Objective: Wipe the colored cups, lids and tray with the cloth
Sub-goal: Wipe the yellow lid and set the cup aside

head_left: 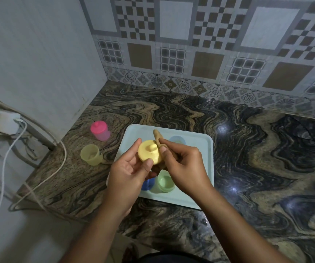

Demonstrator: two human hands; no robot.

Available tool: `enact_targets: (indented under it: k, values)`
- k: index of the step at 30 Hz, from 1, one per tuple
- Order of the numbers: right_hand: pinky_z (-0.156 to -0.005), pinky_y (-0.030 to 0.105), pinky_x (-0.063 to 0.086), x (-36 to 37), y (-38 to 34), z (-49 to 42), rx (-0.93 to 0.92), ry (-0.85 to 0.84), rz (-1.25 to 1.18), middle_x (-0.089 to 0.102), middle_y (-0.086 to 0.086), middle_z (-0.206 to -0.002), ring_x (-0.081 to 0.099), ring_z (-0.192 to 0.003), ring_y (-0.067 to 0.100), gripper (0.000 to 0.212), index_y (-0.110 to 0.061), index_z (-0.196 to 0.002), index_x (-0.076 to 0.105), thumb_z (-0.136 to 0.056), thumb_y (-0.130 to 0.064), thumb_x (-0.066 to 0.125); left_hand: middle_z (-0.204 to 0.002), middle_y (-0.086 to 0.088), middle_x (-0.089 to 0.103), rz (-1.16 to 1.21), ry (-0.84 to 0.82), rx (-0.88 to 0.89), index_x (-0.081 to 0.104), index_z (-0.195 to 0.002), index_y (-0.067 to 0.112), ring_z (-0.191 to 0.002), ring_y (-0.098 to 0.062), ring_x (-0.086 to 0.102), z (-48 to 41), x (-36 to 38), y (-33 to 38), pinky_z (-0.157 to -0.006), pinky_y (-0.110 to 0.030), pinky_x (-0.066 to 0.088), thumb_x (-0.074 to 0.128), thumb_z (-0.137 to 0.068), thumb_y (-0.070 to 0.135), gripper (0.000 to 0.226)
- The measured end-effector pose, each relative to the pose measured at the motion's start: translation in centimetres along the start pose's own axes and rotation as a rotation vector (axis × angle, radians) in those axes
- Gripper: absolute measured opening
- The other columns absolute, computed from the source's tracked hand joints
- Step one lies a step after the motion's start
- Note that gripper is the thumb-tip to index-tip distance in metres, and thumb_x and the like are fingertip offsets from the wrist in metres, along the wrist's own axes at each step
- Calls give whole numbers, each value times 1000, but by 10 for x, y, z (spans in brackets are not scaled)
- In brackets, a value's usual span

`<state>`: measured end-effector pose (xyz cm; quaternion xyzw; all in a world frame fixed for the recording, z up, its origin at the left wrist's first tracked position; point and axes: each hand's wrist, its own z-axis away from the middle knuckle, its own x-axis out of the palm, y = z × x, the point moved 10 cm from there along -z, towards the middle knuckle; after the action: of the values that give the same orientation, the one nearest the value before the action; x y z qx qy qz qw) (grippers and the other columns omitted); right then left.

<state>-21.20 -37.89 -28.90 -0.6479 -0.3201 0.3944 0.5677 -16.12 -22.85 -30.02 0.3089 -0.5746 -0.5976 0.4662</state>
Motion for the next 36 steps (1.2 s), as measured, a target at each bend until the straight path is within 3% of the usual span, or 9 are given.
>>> enact_targets:
  k: [2, 7, 11, 15, 19, 23, 28, 32, 36]
  values:
    - [-80, 38, 63, 1, 2, 0, 15, -6, -81, 77, 17, -95, 75, -89, 20, 28, -18, -126, 71, -100, -17, 62, -114, 0, 74, 53, 66, -15, 47, -137, 27, -99, -14, 72, -2, -5, -1, -71, -28, 57, 63, -88, 5, 55]
    - [-85, 41, 62, 8, -7, 9, -57, -64, 13, 79, -2, -103, 76, -93, 12, 29, -19, -125, 71, -97, -17, 66, -106, 0, 76, 132, 113, -46, 58, -128, 20, -84, -8, 69, -7, -13, 0, -62, -22, 54, 54, -96, 2, 36]
    - [-69, 50, 60, -4, -7, 2, -60, -10, 74, 78, -2, -80, 75, -73, 22, 26, -23, -120, 74, -96, -23, 65, -107, -1, 74, 111, 2, -86, 61, -130, 17, -88, -14, 64, -5, -6, -1, -62, -24, 53, 49, -98, 1, 37]
    - [-73, 53, 60, -1, 5, -3, 3, 6, 40, 79, 2, -84, 75, -82, 27, 27, -25, -119, 74, -95, -29, 63, -100, -3, 76, 103, 137, -53, 62, -128, 14, -87, -18, 69, -3, -13, -3, -65, -27, 55, 57, -95, 14, 34]
    - [-81, 51, 61, 3, 7, -3, 12, 14, -19, 79, -5, -99, 76, -93, 19, 33, -22, -126, 71, -95, -31, 62, -113, 2, 75, 58, 119, 9, 51, -141, 17, -101, -15, 72, 4, 1, 0, -71, -28, 59, 64, -87, 13, 55]
    - [-87, 45, 61, 8, -10, 7, -92, -64, -33, 76, -2, -115, 76, -97, 13, 31, -16, -127, 70, -97, -14, 64, -106, 3, 77, 77, 143, 26, 50, -139, 17, -94, -11, 73, -1, -8, 5, -66, -24, 57, 57, -94, 0, 48]
    - [-70, 33, 61, -6, -20, 5, -189, -7, 132, 78, -5, -104, 75, -78, 11, 27, -19, -121, 74, -96, -13, 66, -112, -1, 74, 36, -2, -24, 59, -131, 20, -79, -12, 62, -3, -6, 7, -62, -25, 51, 54, -95, 2, 41]
    - [-69, 50, 59, -5, -3, -1, -77, -9, 112, 78, 2, -82, 73, -75, 30, 27, -26, -120, 74, -96, -27, 62, -99, -3, 76, 65, 102, -27, 59, -131, 16, -84, -13, 69, 1, -8, 1, -65, -29, 54, 55, -97, 10, 35]
    - [-79, 53, 61, 2, 9, -1, -23, 12, 1, 79, 5, -94, 75, -90, 26, 33, -24, -127, 71, -97, -29, 60, -111, 2, 75, 36, 136, 13, 53, -136, 21, -98, -12, 71, 7, 2, -1, -69, -30, 56, 63, -90, 19, 47]
